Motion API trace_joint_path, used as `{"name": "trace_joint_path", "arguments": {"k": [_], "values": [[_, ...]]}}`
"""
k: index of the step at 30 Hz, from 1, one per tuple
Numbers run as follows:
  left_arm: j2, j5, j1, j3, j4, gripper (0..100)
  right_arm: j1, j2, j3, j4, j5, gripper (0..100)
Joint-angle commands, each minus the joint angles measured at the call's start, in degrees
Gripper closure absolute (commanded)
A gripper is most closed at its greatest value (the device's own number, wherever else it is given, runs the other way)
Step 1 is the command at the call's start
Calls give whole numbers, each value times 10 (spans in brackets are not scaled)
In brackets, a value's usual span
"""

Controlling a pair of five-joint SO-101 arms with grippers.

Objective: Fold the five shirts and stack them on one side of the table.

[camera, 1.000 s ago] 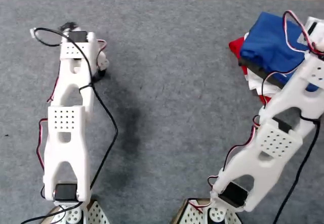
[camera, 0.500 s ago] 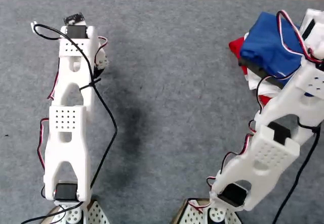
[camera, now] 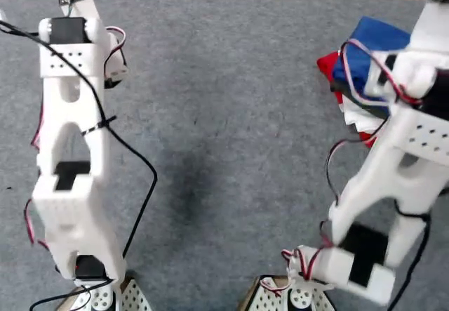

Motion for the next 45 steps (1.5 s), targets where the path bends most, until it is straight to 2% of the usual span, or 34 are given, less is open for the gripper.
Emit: {"name": "trace_joint_path", "arguments": {"k": [1, 7, 12, 18, 21, 33, 45], "values": [[-123, -32, -4, 97, 4, 981, -13, -80, 124, 5, 6, 994], [-233, -58, -28, 286, -56, 981, -13, -171, 319, -33, 50, 994], [-341, -59, -64, 505, -170, 981, -13, -268, 505, -132, 62, 994], [-490, -59, -63, 760, -303, 981, -13, -389, 752, -267, 119, 994], [-551, -59, -67, 859, -378, 981, -13, -444, 849, -310, 122, 994], [-707, -59, -62, 1116, -524, 981, -13, -614, 1109, -425, 126, 994], [-869, -59, -62, 1320, -626, 981, -13, -817, 1273, -430, 122, 994]]}}
